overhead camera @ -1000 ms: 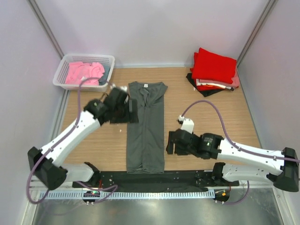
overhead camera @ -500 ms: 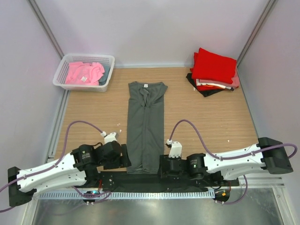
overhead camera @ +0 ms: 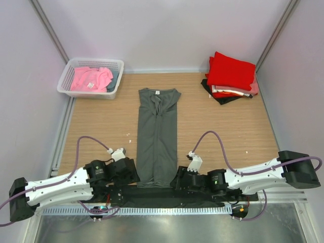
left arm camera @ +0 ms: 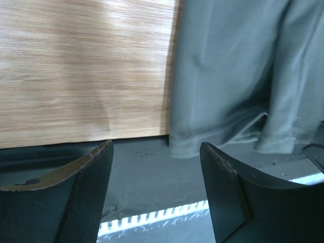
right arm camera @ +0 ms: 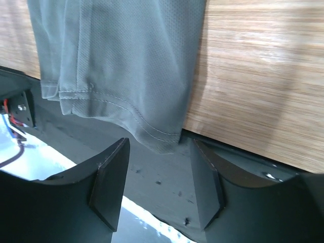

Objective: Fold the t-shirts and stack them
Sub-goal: Fold the tshirt

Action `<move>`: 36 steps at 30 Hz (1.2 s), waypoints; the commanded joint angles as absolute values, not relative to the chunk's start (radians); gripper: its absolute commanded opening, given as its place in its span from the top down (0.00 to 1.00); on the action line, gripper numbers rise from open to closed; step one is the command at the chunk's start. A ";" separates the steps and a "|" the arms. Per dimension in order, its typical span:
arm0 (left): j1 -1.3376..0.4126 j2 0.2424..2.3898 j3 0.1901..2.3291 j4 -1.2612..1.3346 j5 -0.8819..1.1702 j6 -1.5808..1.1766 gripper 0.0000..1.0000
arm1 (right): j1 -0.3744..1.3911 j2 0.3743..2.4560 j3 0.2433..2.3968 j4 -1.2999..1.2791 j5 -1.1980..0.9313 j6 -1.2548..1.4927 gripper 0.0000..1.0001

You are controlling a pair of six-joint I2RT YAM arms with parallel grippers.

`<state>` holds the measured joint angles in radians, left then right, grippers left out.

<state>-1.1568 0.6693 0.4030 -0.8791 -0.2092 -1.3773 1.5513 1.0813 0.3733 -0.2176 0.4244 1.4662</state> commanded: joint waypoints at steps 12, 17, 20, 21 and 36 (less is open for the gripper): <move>-1.221 0.768 0.344 -0.689 -0.180 -1.476 0.42 | 1.552 1.120 0.334 -0.140 0.462 1.522 0.50; -1.271 0.810 0.334 -0.652 -0.190 -1.517 0.55 | 1.542 1.106 0.324 -0.158 0.457 1.520 0.55; -1.292 0.831 0.330 -0.635 -0.204 -1.529 0.64 | 1.540 1.095 0.307 -0.155 0.457 1.525 0.61; -1.296 0.834 0.328 -0.632 -0.206 -1.532 0.69 | 1.537 1.094 0.304 -0.152 0.456 1.526 0.64; -1.367 0.801 0.382 -0.716 -0.273 -1.559 1.00 | 1.539 0.887 0.281 -0.368 0.512 1.594 0.99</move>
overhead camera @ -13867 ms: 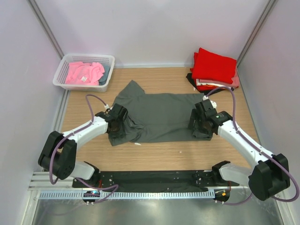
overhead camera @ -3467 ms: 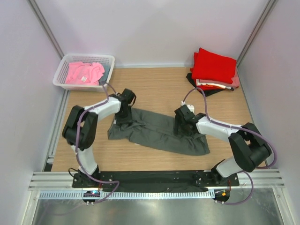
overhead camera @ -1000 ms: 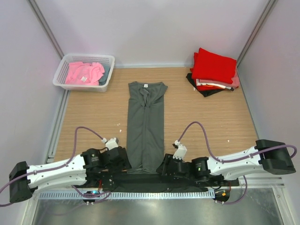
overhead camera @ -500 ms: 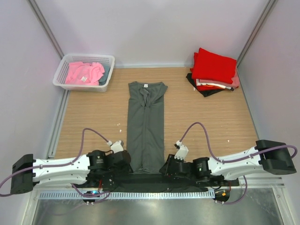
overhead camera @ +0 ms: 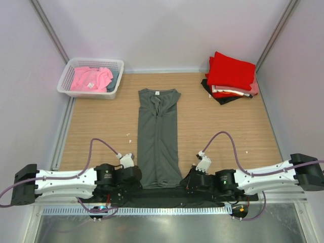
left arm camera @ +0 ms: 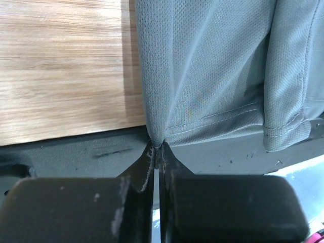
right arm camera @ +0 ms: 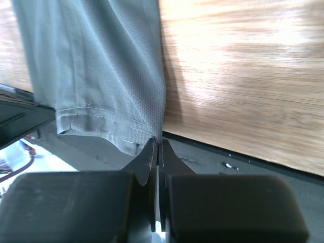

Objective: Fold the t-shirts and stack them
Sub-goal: Fold the tshirt

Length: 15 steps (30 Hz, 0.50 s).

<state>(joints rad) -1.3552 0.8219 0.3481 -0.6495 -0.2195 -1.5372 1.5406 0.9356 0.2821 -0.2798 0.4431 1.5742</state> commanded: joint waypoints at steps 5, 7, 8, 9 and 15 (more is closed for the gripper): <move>-1.365 0.807 0.426 -0.733 -0.275 -1.531 1.00 | 1.539 0.923 0.342 -0.361 0.502 1.530 0.99; -1.367 0.821 0.468 -0.752 -0.276 -1.522 1.00 | 1.542 0.965 0.405 -0.377 0.509 1.513 0.99; -1.367 0.827 0.483 -0.768 -0.278 -1.511 1.00 | 1.542 0.998 0.428 -0.393 0.515 1.505 0.99; -1.365 0.828 0.518 -0.778 -0.288 -1.505 1.00 | 1.542 1.008 0.471 -0.425 0.526 1.502 0.99; -1.361 0.824 0.672 -0.929 -0.382 -1.439 0.98 | 1.513 1.006 0.621 -0.543 0.601 1.459 0.99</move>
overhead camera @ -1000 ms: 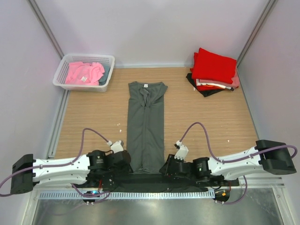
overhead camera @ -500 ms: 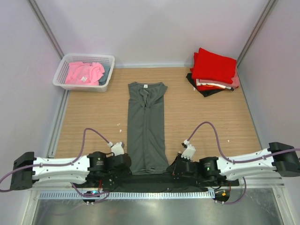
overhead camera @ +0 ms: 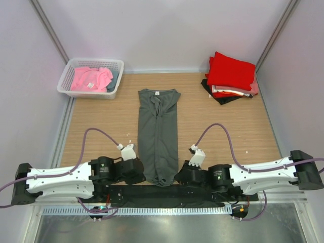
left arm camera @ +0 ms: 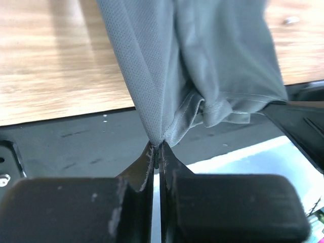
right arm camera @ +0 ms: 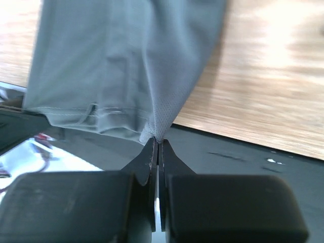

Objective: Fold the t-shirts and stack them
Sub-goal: Fold the tshirt

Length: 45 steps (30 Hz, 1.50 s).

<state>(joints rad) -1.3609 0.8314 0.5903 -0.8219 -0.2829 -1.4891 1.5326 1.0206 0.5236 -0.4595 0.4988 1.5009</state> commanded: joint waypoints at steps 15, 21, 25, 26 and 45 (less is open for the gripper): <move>-0.905 1.037 0.929 -0.897 -0.206 -0.950 0.92 | 1.091 1.044 0.810 -0.592 0.407 1.002 0.99; -0.752 1.183 1.037 -0.877 -0.141 -0.822 0.95 | 0.936 1.161 0.874 -0.537 0.310 0.858 0.99; -0.687 1.258 1.094 -0.862 -0.100 -0.766 0.96 | 0.838 1.225 0.913 -0.496 0.246 0.783 0.99; -0.664 1.270 1.101 -0.861 -0.098 -0.755 0.97 | 0.824 1.242 0.932 -0.489 0.224 0.767 0.99; -0.473 1.629 1.316 -0.779 -0.028 -0.630 1.00 | 0.617 1.595 1.157 -0.355 0.031 0.519 0.99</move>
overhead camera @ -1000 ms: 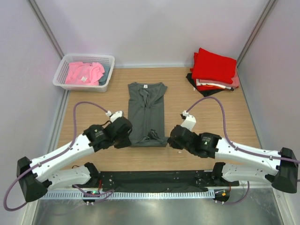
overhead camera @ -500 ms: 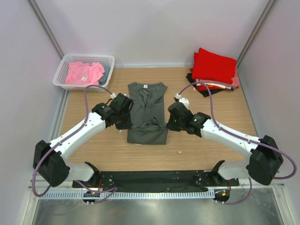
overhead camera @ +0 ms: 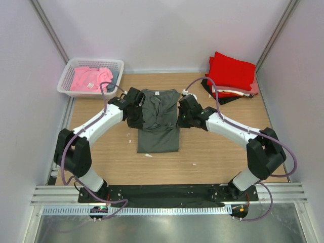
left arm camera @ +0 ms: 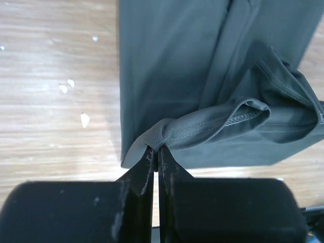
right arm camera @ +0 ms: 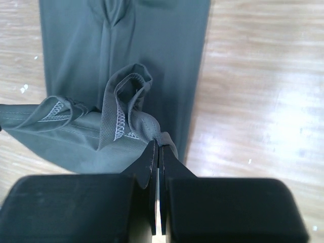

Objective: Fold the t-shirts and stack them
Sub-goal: Fold the tshirt

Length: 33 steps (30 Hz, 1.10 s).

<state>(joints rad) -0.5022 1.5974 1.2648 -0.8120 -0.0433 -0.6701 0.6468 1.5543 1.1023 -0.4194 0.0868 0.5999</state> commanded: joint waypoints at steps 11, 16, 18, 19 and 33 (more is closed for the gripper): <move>-0.370 2.020 1.676 -0.879 0.032 -0.558 0.46 | 0.519 1.874 1.383 -0.328 -0.109 0.367 0.54; -0.367 2.045 1.867 -1.008 0.006 -0.546 0.34 | 0.485 1.865 1.511 -0.458 -0.013 0.341 0.37; -0.367 1.960 1.846 -1.003 -0.027 -0.557 0.34 | 0.485 1.809 1.525 -0.492 -0.005 0.336 0.36; -0.367 1.927 1.818 -0.991 -0.037 -0.558 0.34 | 0.485 1.784 1.513 -0.497 -0.005 0.339 0.36; -0.485 1.669 1.270 -0.684 0.069 -0.632 0.44 | 0.672 1.752 1.183 -0.362 -0.136 0.531 0.86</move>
<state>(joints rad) -0.4675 1.6241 1.2907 -0.7692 0.0353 -0.6140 0.6785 1.7134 1.1809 -0.4004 -0.1169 0.4824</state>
